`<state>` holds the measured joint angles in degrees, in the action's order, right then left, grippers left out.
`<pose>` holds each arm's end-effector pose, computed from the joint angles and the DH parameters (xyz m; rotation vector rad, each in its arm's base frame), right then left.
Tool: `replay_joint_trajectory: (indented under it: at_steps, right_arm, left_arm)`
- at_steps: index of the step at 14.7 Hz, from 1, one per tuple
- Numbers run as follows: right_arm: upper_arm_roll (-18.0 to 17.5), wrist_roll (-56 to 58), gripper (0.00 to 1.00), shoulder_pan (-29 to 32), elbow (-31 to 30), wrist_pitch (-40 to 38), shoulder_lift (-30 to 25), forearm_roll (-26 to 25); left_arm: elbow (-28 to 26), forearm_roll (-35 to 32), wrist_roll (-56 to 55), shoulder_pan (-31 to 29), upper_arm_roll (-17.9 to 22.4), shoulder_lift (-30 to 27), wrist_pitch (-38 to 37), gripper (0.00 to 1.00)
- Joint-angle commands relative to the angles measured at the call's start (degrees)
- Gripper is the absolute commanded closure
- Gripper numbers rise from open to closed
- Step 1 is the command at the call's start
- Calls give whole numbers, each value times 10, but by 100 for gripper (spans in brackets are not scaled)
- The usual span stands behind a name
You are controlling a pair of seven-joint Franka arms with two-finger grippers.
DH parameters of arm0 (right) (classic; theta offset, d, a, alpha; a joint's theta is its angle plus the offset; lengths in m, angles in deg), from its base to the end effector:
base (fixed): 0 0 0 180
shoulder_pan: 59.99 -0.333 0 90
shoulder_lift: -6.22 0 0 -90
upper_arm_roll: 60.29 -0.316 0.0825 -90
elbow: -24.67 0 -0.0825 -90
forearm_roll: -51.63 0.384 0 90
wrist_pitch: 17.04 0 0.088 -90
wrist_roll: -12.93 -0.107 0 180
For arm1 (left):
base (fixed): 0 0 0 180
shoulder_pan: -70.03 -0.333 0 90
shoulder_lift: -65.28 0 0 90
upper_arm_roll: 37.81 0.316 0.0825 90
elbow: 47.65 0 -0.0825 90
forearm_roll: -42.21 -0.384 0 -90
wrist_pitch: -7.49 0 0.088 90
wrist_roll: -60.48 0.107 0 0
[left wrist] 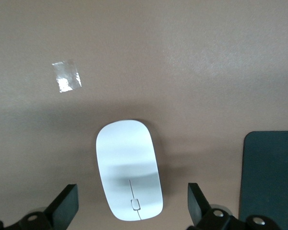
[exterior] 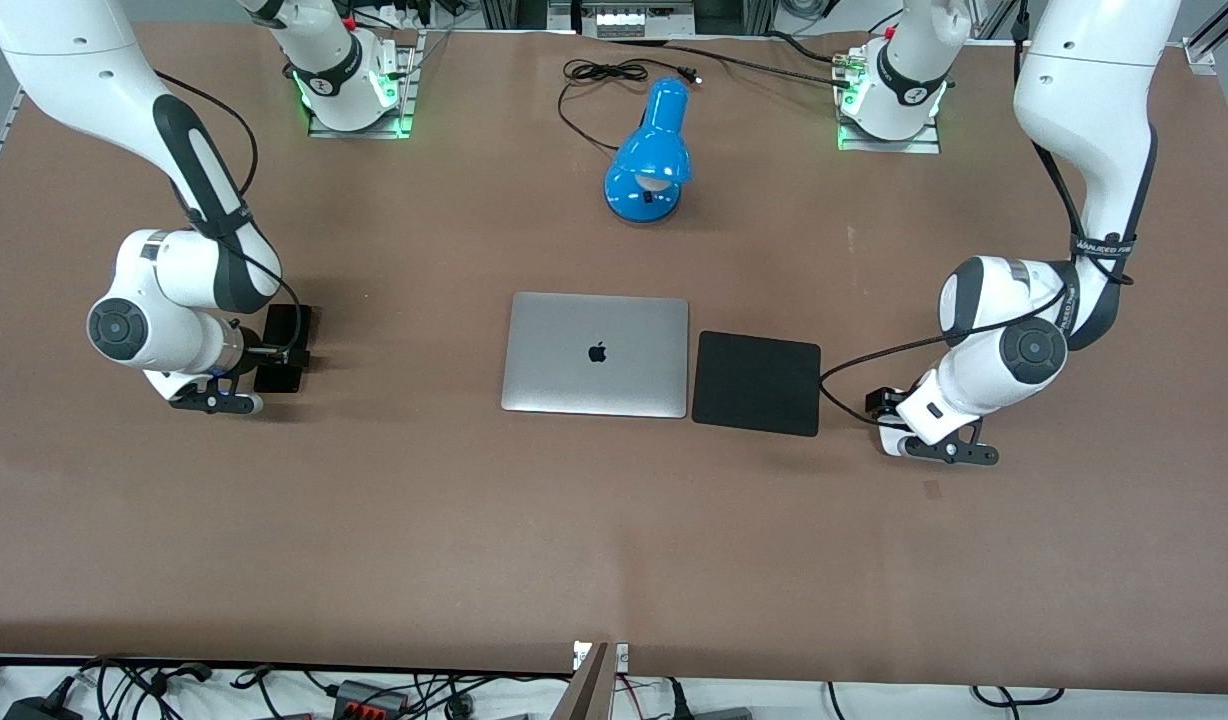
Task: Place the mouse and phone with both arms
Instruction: 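Grasp the black phone with the right gripper while the left gripper grasps the mouse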
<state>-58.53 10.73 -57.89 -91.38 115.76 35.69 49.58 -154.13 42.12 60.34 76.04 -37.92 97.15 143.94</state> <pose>0.5737 -0.0395 0.1741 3.0845 -0.1176 -0.3448 0.6345 -0.0680 0.2158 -3.1350 0.1651 0.0520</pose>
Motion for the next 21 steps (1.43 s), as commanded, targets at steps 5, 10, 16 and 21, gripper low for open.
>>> replay_joint_trajectory:
  at_steps: [5, 10, 16, 21]
  right_arm:
    - [-8, -9, 0, 10, -22, 7, 5, -1]
    - [-7, -8, 0, 9, -30, -7, 0, -1]
    - [-7, -8, 0, 8, -29, -7, -3, -1]
    - [-7, 0, 0, 8, -30, -10, -14, -1]
  left_arm:
    - [0, -10, 11, -13, -2, 21, 28, 0]
    - [2, -9, 11, -15, -2, 28, 34, 0]
    - [2, -9, 11, -15, -2, 38, 51, 4]
    - [1, -9, 10, -15, -2, 38, 51, 17]
